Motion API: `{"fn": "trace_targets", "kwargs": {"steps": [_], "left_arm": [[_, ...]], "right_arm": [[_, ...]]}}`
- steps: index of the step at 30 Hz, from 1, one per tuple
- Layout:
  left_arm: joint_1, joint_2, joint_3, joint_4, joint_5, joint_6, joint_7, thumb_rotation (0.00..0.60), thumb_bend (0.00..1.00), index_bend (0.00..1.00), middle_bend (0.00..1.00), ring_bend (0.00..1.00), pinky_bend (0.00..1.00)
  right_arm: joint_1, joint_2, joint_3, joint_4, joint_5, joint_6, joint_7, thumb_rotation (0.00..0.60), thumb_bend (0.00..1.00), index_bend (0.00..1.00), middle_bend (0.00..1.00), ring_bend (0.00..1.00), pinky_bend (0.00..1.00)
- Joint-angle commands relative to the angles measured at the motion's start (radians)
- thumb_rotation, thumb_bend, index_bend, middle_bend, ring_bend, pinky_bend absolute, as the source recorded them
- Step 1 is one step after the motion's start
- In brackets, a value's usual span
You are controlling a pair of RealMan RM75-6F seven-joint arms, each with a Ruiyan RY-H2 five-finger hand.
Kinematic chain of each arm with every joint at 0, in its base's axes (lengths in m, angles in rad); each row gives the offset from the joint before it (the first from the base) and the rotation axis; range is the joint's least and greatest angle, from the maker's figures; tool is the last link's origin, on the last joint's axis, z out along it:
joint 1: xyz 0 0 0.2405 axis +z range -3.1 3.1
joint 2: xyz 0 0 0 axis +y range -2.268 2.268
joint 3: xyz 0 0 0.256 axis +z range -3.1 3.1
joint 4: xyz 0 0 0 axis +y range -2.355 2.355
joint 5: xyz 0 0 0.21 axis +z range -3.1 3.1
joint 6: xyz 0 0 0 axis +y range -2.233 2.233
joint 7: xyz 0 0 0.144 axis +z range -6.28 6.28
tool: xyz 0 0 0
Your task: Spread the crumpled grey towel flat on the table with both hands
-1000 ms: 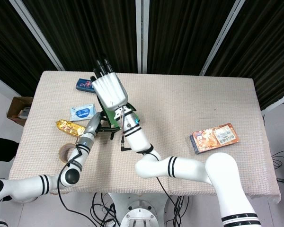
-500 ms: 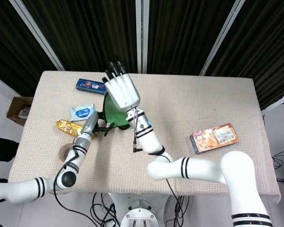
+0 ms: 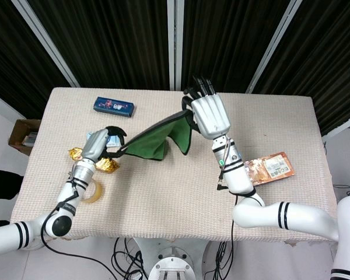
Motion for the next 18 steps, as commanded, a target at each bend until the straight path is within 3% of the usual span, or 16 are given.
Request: {"fn": "trace_targets", "kwargs": {"steps": [1,7,11,15,18], "left_arm": [[-0.033,-0.009,-0.029,0.068,-0.014,0.038,0.061,0.600,0.42,0.69,0.34,0.23,0.25],[-0.090,-0.046,-0.112,0.189,-0.049,0.073,0.072,0.600,0.42,0.69,0.34,0.23,0.24],[-0.117,-0.085,-0.143,0.294,-0.019,0.125,0.058,0.600,0.42,0.69,0.34,0.23,0.24],[-0.097,-0.128,-0.123,0.351,0.055,0.213,0.010,0.600,0.42,0.69,0.34,0.22,0.24],[-0.059,-0.154,-0.063,0.373,0.133,0.265,-0.029,0.600,0.42,0.68,0.34,0.22,0.24]], "right_arm": [[-0.002,-0.001,0.018,0.070,0.026,-0.045,0.069,0.600,0.54,0.74,0.30,0.00,0.00],[0.022,-0.035,0.050,0.227,0.000,-0.098,0.196,0.600,0.54,0.74,0.30,0.00,0.00],[0.021,-0.056,0.056,0.314,-0.087,-0.108,0.351,0.600,0.54,0.74,0.30,0.00,0.00],[-0.001,-0.060,0.017,0.367,-0.194,-0.109,0.495,0.600,0.54,0.74,0.32,0.00,0.00],[-0.027,-0.044,-0.047,0.378,-0.263,-0.140,0.561,0.600,0.54,0.74,0.32,0.00,0.00]]}}
